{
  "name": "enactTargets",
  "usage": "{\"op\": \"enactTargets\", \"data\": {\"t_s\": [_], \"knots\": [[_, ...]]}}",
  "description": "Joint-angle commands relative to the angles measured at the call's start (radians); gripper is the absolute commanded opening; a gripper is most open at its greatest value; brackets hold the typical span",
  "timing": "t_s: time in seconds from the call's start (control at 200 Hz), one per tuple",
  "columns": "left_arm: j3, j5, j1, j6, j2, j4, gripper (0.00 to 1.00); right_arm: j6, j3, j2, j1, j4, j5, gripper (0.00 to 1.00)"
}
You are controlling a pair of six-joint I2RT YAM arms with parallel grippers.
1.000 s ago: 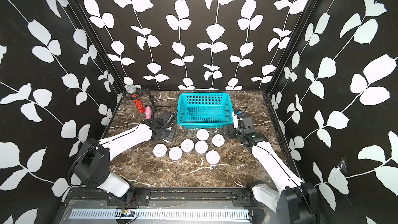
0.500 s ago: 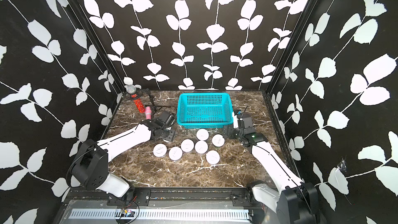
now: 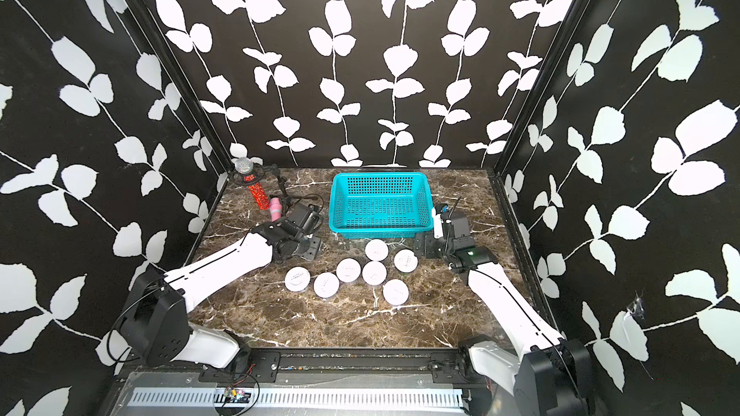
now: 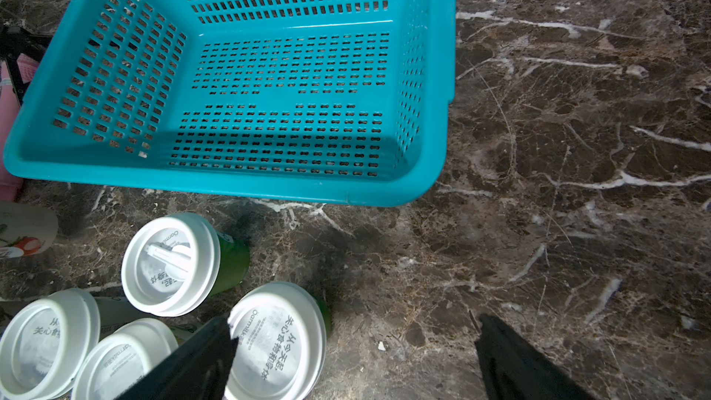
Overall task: Put the yogurt in the basket
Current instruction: Pick up the yogurt from the center of the board, then place the yogurt in the basket.
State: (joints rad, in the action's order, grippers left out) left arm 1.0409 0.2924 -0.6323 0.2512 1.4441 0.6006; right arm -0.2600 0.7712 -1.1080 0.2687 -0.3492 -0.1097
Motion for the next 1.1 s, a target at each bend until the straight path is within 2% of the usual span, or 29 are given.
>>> {"op": "enactTargets", "data": {"t_s": [0.0, 0.315, 0.465, 0.58, 0.84, 1.09], "knots": [[0.034, 0.070, -0.003, -0.007, -0.051, 0.025, 0.54, -0.002, 0.002, 0.002, 0.009, 0.021, 0.004, 0.99], [0.148, 0.138, -0.003, -0.049, -0.064, -0.002, 0.55, 0.000, 0.002, 0.009, 0.009, 0.016, 0.010, 0.99], [0.240, 0.131, -0.004, -0.086, -0.040, -0.013, 0.55, 0.003, 0.005, 0.012, 0.009, 0.013, 0.015, 0.99], [0.327, 0.097, -0.003, -0.114, 0.001, -0.018, 0.55, 0.007, 0.007, 0.017, 0.009, 0.009, 0.021, 0.99], [0.547, -0.076, -0.007, -0.128, 0.184, 0.006, 0.55, 0.017, 0.000, 0.034, 0.009, -0.003, 0.041, 0.99], [0.714, -0.131, -0.007, -0.135, 0.352, 0.086, 0.55, 0.026, -0.007, 0.046, 0.009, -0.013, 0.056, 0.99]]}}
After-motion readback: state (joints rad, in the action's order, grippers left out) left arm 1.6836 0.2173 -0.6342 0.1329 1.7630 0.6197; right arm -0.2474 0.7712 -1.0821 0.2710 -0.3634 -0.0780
